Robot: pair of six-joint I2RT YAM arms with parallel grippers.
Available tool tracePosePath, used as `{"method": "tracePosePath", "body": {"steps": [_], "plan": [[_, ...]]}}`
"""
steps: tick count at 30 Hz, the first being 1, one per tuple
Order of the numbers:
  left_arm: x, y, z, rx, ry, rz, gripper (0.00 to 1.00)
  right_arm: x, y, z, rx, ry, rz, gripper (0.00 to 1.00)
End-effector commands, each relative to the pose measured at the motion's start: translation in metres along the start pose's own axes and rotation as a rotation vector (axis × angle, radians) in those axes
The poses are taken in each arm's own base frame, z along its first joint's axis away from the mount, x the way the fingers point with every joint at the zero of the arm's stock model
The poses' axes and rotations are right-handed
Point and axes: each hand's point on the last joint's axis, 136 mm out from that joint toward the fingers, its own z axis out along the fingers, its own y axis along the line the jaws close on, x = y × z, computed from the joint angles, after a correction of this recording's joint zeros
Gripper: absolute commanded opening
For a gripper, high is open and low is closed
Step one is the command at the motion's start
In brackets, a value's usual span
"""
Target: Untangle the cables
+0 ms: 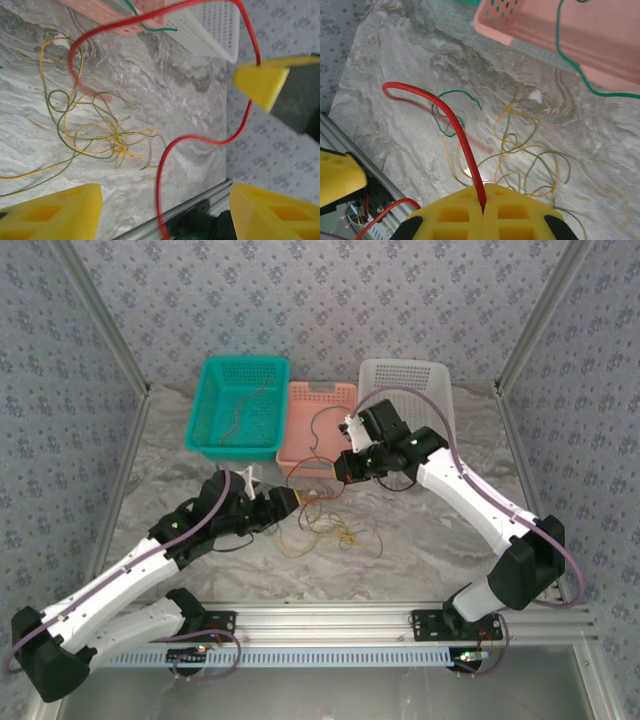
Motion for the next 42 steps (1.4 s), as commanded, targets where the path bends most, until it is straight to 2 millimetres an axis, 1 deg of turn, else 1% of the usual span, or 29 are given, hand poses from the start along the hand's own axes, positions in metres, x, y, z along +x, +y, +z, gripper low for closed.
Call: {"method": "tracePosePath", "body": {"steps": [1,3,4,6,11,14,18,19,21,24,25,30,31,33,36,38,40,42], "plan": [[-0.031,-0.046,-0.012,0.157,-0.159,-0.159,0.68,0.005,0.009,0.007,0.024,-0.008,-0.009,0.00],[-0.035,-0.053,-0.017,0.160,-0.184,-0.179,0.68,0.008,0.014,0.011,0.049,-0.014,-0.045,0.00],[-0.037,-0.055,-0.018,0.159,-0.195,-0.189,0.70,0.009,0.018,0.012,0.059,-0.020,-0.062,0.00],[-0.038,-0.057,-0.016,0.151,-0.197,-0.214,0.72,0.011,0.028,0.014,0.074,-0.036,-0.107,0.00],[-0.032,-0.044,0.007,0.099,-0.158,-0.331,0.73,0.014,0.048,0.019,0.096,-0.064,-0.165,0.00],[-0.039,-0.035,0.008,0.067,-0.199,-0.362,0.70,0.021,0.061,0.022,0.096,-0.063,-0.203,0.00],[-0.050,-0.021,-0.003,0.026,-0.275,-0.386,0.60,0.029,0.073,0.023,0.070,-0.079,-0.223,0.00],[-0.053,-0.019,-0.006,0.024,-0.290,-0.388,0.54,0.031,0.076,0.023,0.064,-0.079,-0.226,0.00],[-0.055,-0.014,-0.007,0.019,-0.295,-0.385,0.39,0.036,0.079,0.024,0.058,-0.071,-0.231,0.00],[-0.053,-0.012,-0.003,0.012,-0.261,-0.382,0.23,0.041,0.081,0.026,0.060,-0.065,-0.238,0.00],[-0.052,-0.012,-0.003,0.010,-0.254,-0.379,0.20,0.037,0.084,0.025,0.050,-0.081,-0.238,0.00],[-0.052,-0.008,-0.004,-0.014,-0.248,-0.359,0.17,0.036,0.093,0.025,0.027,-0.094,-0.245,0.00],[-0.053,-0.007,-0.005,-0.019,-0.250,-0.353,0.14,0.036,0.094,0.024,0.026,-0.096,-0.247,0.00],[-0.055,-0.006,-0.007,-0.025,-0.250,-0.343,0.00,0.036,0.095,0.024,0.024,-0.095,-0.250,0.00],[-0.060,-0.006,-0.008,-0.041,-0.244,-0.303,0.00,0.037,0.099,0.023,0.011,-0.091,-0.253,0.00],[-0.068,-0.012,-0.011,-0.052,-0.233,-0.234,0.00,0.038,0.099,0.021,0.008,-0.094,-0.257,0.01],[-0.076,-0.016,-0.015,-0.084,-0.208,-0.151,0.00,0.036,0.098,0.013,0.008,-0.117,-0.258,0.16],[-0.087,-0.023,-0.020,-0.114,-0.186,-0.060,0.00,0.032,0.097,0.001,0.009,-0.163,-0.255,0.29]]}}
